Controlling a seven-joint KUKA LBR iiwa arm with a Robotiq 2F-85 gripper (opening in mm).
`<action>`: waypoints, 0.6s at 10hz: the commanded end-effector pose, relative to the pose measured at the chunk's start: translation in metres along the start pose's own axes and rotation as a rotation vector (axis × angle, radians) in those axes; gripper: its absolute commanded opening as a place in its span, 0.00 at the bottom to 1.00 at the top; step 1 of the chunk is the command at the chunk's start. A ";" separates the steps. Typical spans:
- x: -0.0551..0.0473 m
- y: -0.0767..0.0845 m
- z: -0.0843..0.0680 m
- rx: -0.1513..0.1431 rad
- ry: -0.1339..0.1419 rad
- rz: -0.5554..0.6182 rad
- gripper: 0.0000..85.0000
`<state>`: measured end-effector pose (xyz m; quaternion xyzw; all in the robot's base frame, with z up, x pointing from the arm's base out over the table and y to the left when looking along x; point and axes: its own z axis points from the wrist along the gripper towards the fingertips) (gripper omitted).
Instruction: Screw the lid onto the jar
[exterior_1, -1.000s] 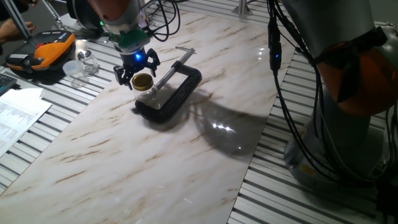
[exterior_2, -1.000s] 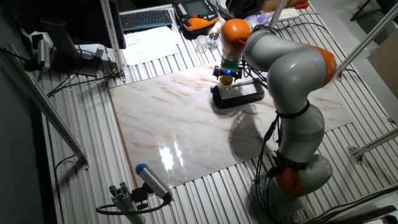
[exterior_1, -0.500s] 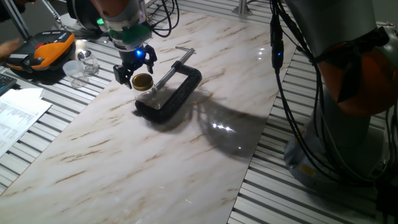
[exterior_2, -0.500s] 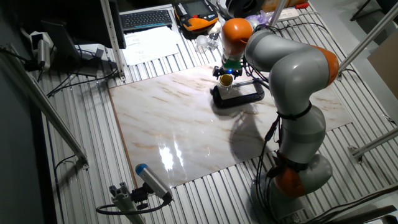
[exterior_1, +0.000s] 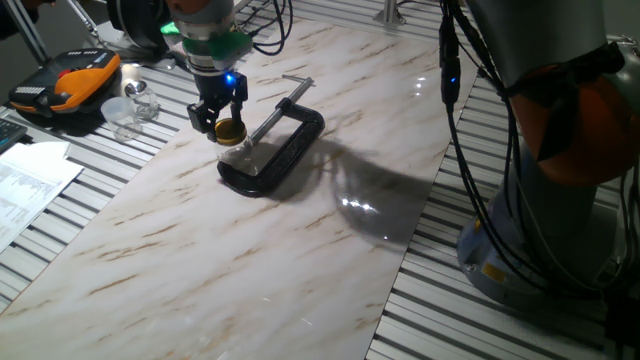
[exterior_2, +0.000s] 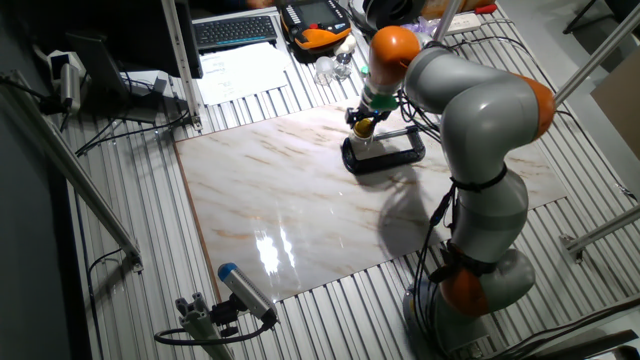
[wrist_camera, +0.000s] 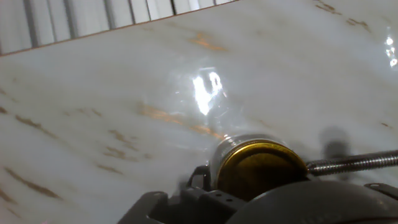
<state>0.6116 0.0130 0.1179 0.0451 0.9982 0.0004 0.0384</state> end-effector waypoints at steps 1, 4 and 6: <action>0.000 -0.002 -0.003 -0.015 0.001 -0.213 0.80; 0.004 -0.004 -0.014 -0.013 0.039 -0.221 0.60; 0.003 -0.004 -0.016 -0.010 0.027 -0.261 0.40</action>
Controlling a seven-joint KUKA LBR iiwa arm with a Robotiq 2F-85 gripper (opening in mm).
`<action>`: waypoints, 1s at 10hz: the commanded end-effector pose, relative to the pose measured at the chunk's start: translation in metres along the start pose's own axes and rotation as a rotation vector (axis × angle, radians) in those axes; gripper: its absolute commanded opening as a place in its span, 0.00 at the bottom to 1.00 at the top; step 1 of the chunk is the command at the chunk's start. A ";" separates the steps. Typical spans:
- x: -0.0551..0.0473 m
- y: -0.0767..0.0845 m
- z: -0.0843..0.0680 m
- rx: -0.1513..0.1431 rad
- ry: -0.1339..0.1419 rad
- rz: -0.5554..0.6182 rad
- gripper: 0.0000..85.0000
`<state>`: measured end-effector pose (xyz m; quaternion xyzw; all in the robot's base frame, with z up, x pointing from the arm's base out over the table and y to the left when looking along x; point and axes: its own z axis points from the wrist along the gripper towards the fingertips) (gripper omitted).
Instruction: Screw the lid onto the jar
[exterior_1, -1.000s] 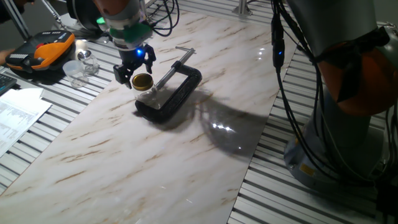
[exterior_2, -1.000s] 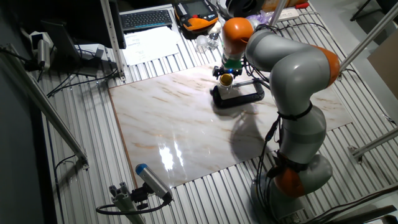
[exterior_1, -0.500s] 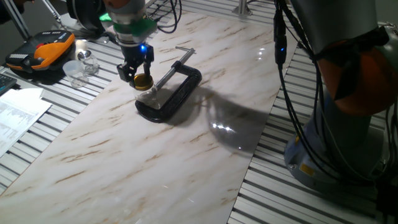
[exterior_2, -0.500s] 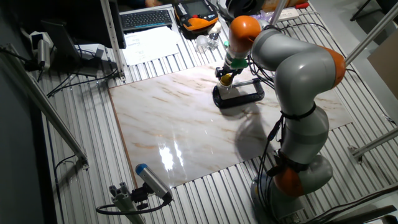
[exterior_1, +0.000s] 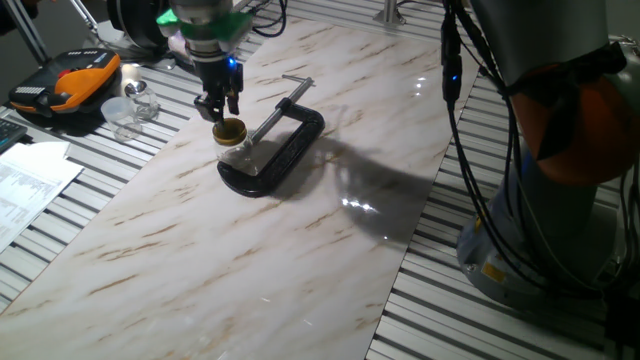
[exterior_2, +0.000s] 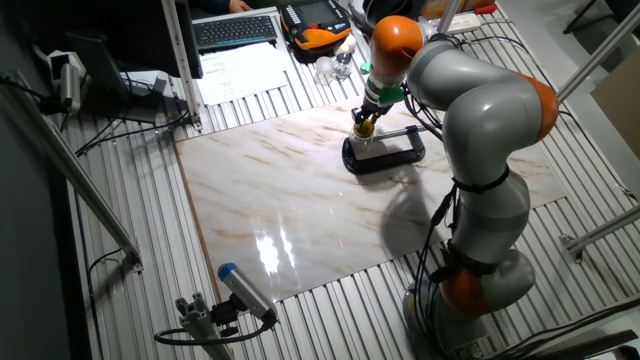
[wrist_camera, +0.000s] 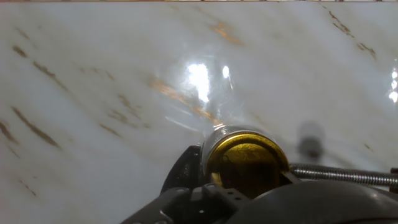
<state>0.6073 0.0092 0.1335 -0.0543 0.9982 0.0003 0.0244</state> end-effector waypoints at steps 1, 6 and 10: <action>0.000 0.000 -0.001 0.009 0.001 -0.033 0.40; 0.001 0.002 -0.004 -0.003 -0.043 -0.034 0.40; -0.002 0.002 0.000 0.050 -0.026 0.015 0.80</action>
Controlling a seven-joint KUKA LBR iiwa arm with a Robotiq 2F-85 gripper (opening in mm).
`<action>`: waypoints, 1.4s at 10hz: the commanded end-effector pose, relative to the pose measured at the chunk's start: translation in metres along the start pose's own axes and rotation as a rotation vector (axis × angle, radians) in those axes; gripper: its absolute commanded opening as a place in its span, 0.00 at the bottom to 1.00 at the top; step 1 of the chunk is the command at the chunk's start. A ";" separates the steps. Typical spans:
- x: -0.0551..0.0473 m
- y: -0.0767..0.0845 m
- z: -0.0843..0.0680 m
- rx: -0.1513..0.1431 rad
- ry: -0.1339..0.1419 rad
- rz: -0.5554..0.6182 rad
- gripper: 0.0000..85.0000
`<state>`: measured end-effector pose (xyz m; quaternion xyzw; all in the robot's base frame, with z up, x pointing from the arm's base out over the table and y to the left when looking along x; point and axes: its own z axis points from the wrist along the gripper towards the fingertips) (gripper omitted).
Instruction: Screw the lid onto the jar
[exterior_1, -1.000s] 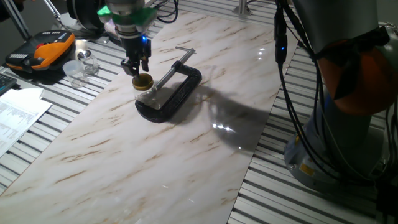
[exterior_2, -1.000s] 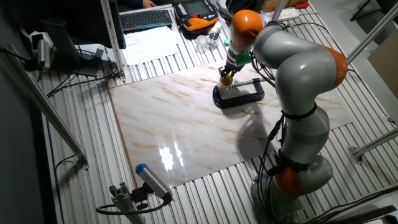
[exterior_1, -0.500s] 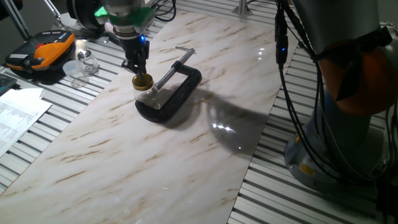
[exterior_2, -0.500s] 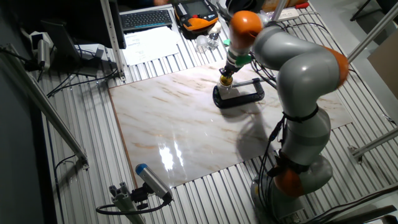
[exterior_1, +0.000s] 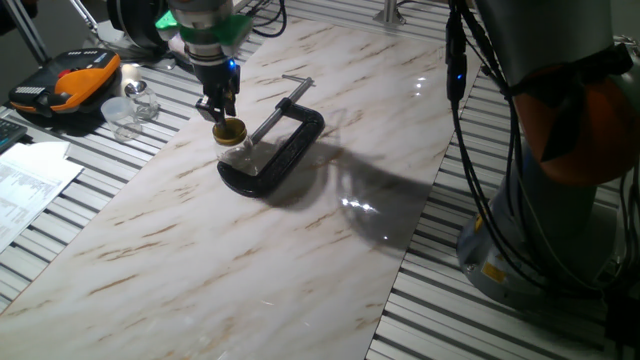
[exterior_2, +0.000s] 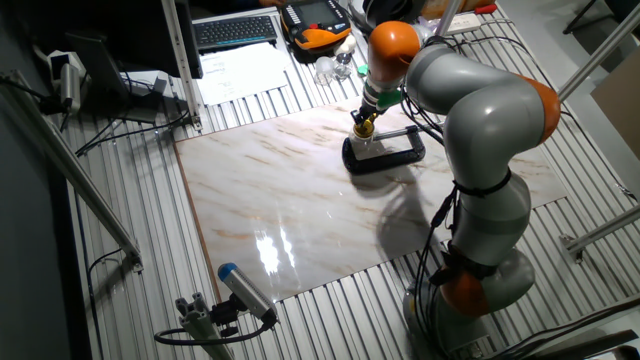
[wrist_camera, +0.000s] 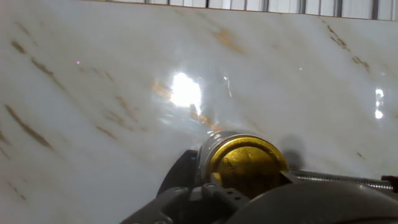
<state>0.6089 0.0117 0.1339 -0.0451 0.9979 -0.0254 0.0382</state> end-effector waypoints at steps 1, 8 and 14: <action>0.000 0.000 0.001 0.007 -0.002 0.017 1.00; -0.003 -0.001 0.006 0.006 0.030 0.023 0.80; -0.005 0.001 0.013 0.009 0.023 0.011 0.80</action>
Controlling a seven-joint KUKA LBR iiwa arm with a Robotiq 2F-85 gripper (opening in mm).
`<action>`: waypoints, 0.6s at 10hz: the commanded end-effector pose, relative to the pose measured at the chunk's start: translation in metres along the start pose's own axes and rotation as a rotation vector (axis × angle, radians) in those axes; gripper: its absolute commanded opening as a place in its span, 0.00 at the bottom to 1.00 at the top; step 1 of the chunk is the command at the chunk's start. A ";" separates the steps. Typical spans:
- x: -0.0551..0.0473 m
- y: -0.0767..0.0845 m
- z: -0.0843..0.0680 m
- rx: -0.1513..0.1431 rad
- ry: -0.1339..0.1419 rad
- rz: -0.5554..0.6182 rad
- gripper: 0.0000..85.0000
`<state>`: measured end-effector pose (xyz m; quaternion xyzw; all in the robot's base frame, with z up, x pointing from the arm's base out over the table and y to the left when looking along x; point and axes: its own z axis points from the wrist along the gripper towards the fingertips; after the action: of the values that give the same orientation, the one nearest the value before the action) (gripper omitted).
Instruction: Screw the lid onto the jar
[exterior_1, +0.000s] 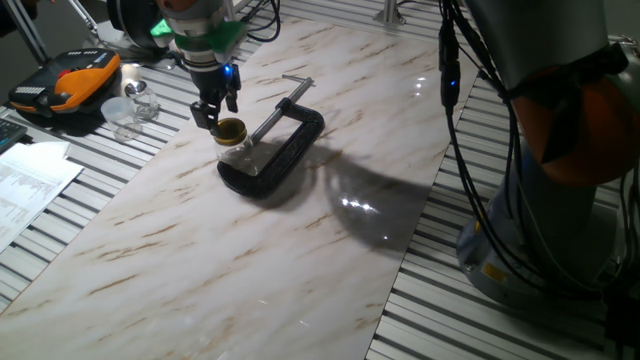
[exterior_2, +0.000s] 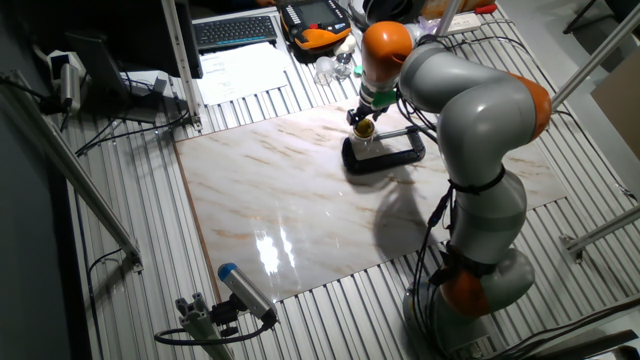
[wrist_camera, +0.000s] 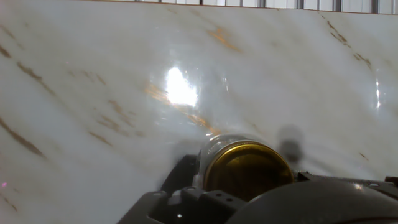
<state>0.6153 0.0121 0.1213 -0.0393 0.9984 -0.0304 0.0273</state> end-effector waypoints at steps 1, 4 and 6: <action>0.000 0.000 0.002 0.000 -0.001 0.000 0.80; 0.000 0.000 0.004 -0.005 -0.003 0.029 1.00; 0.001 -0.003 0.006 -0.009 -0.001 0.023 1.00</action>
<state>0.6150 0.0086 0.1156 -0.0277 0.9989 -0.0254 0.0275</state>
